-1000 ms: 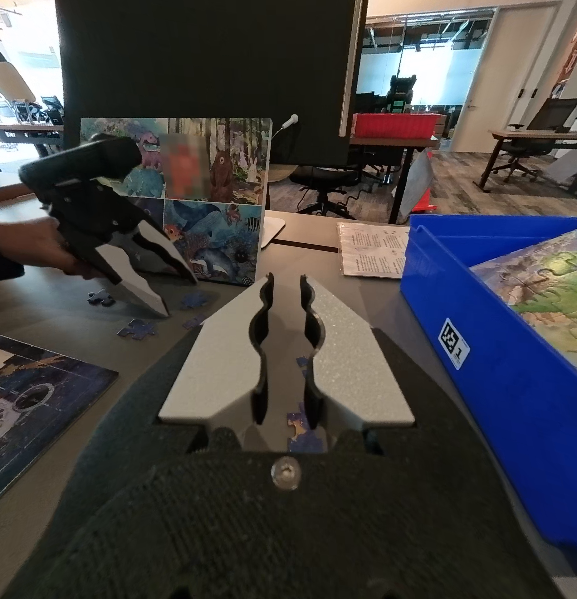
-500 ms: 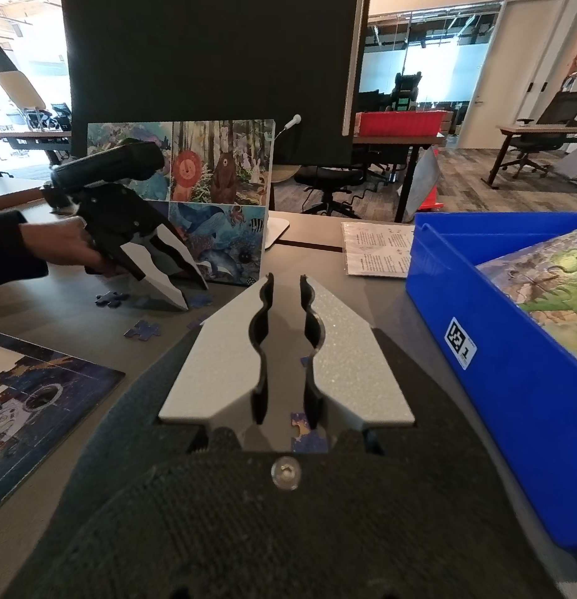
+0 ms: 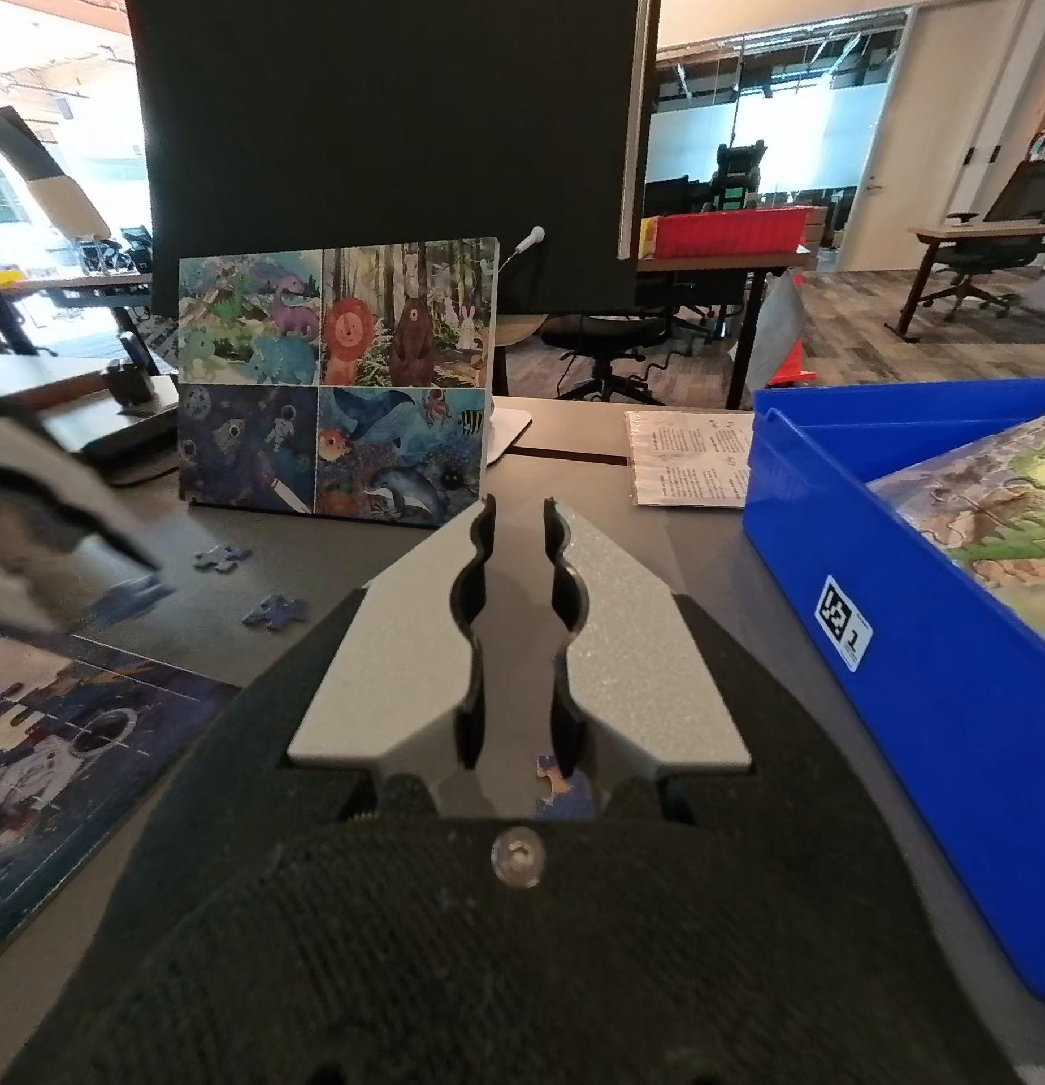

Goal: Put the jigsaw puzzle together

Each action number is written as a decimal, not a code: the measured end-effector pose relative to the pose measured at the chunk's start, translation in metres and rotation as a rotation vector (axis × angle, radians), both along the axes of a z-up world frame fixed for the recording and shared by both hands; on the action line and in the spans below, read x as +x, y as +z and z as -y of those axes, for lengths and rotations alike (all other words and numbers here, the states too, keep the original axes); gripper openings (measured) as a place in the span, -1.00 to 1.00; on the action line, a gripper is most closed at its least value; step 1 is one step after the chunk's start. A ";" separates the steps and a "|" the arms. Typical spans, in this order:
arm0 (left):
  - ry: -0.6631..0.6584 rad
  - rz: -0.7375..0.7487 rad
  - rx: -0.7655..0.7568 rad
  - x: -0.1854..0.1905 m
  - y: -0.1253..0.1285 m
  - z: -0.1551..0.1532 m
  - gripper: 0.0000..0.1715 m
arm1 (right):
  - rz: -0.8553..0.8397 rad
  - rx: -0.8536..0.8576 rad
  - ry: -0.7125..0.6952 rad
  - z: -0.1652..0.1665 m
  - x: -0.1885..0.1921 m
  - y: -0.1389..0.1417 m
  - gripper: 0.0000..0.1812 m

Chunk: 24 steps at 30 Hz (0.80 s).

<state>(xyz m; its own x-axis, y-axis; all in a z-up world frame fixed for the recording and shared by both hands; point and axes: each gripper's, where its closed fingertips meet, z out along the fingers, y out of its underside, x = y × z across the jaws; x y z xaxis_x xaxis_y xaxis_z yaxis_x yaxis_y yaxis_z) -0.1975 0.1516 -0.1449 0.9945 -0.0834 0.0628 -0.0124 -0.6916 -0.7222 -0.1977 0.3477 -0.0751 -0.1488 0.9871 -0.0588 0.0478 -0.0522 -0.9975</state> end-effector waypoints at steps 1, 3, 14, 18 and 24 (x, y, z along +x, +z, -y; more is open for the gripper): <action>0.025 0.006 0.001 0.019 0.001 0.008 -0.54 | 0.000 -0.002 0.001 0.000 0.000 0.000 -0.84; 0.078 -0.012 -0.020 0.053 -0.003 0.024 -0.53 | -0.001 -0.004 0.004 0.001 0.000 0.000 -0.83; 0.336 -0.103 -0.108 0.117 -0.041 0.039 -0.53 | -0.014 -0.031 0.016 0.002 0.002 0.002 -0.83; 0.377 -0.084 -0.139 0.114 -0.050 0.038 -0.53 | -0.026 -0.052 0.020 0.000 0.003 0.005 -0.83; 0.397 -0.136 -0.166 0.113 -0.054 0.037 -0.53 | -0.035 -0.071 0.034 0.001 0.004 0.007 -0.83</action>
<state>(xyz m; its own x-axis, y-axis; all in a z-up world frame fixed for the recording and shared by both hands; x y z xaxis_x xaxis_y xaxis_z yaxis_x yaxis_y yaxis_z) -0.0847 0.1141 -0.1992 0.9476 0.3065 -0.0903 0.1903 -0.7685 -0.6110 -0.1934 0.3467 -0.0682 -0.1853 0.9749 -0.1231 0.0162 -0.1222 -0.9924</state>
